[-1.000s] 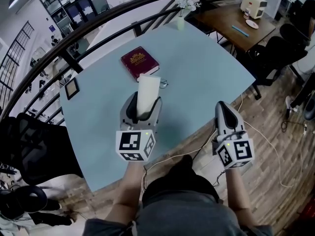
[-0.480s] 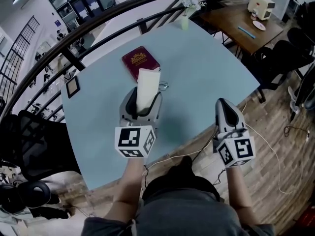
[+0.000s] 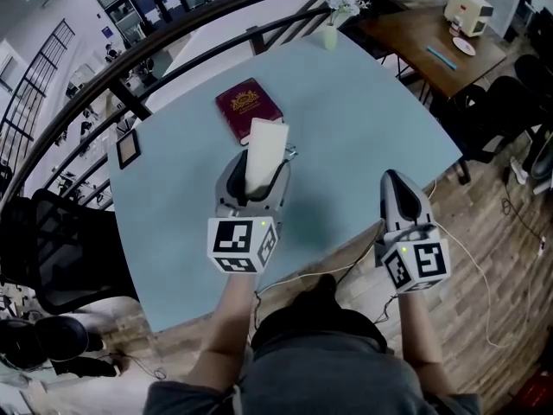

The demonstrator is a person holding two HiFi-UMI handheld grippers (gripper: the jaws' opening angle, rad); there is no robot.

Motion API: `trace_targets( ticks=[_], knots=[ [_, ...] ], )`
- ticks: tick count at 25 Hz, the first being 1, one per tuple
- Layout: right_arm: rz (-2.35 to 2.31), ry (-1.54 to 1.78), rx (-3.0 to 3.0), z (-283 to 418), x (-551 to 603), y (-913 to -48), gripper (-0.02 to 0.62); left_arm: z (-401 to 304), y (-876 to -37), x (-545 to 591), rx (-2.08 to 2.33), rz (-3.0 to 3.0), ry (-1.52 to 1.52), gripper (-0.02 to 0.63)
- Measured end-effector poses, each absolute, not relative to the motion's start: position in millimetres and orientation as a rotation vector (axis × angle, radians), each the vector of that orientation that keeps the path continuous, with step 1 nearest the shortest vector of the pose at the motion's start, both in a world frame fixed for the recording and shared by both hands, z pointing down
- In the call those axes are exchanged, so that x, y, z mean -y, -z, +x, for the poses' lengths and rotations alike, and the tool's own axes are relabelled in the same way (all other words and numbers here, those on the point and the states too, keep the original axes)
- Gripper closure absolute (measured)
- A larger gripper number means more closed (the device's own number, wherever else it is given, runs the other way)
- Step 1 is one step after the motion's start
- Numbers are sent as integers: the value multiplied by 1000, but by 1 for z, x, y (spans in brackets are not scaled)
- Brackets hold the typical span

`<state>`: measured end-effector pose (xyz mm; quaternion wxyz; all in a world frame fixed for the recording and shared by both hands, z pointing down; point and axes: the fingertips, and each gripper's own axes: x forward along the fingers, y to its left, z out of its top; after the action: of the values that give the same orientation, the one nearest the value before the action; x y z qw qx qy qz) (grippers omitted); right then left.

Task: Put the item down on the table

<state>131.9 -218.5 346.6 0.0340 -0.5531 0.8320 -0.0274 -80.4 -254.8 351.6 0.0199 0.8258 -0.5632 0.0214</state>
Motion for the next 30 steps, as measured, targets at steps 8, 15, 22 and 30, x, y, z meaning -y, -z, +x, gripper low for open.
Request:
trace_targets(
  ticks=[8,15,22,30],
  knots=[
    [-1697,105,-2566,138,230,-351,592,-64,-382,269,1703,2533,-151,298],
    [-1699,124,-2572,140,237,-357,592,-56,-422,280,1661,2490,-248,296],
    [-1706,126,-2572,141,238,-359,592,-53,-472,284,1618,2418,-373,297],
    [-1721,144,-2570,146,240,-362,592,-52,-514,286,1577,2338,-475,296]
  ],
)
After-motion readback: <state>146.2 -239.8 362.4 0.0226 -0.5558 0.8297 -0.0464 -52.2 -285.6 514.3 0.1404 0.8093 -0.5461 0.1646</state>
